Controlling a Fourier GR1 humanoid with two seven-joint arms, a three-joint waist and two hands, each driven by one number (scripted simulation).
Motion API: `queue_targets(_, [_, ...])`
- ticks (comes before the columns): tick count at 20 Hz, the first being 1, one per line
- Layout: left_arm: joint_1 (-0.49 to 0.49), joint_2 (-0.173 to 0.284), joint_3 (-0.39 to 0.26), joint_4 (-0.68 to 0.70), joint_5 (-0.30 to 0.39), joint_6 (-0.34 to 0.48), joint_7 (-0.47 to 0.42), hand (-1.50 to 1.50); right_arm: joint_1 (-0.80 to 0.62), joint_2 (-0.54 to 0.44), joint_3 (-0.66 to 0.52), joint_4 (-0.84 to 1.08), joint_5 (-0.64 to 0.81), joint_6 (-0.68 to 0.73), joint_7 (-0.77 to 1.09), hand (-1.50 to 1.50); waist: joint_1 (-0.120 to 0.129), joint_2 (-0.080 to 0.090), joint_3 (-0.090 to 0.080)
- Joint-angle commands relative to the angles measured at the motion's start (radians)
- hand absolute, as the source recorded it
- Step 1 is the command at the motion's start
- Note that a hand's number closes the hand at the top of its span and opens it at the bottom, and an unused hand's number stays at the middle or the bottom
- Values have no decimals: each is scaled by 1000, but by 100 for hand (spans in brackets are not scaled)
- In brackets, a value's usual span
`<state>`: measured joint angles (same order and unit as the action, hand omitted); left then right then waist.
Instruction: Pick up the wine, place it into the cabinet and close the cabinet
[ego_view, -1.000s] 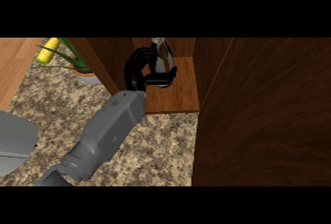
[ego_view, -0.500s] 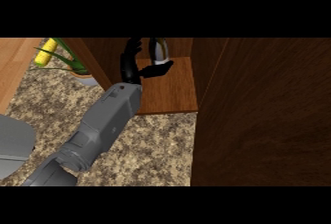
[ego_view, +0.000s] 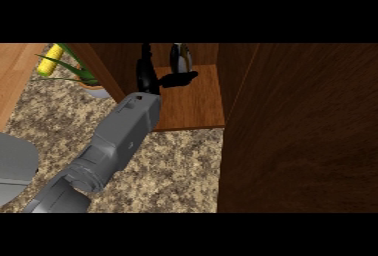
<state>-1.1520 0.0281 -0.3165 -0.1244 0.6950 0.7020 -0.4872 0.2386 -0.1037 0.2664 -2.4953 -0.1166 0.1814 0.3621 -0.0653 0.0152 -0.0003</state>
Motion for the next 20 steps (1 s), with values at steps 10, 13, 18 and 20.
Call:
queue_targets(10, [15,69,16,-13,-39,-149,-122,-150,22,6,6,-131,-76,-12,66,-150,19,1,-1])
queue_targets(13, [27,15,27,-48,-36,-153,-132,-150,113,-28,-18,-174,-100,28,27,-150,28,-10,0])
queue_targets(18, [40,-17,64,-112,-15,-201,-192,-150,104,-12,5,-224,-102,-12,91,-150,37,-14,-1])
queue_targets(20, [40,7,64,-154,-23,-216,-179,-150,91,12,10,-146,-83,-4,14,-150,53,-18,0])
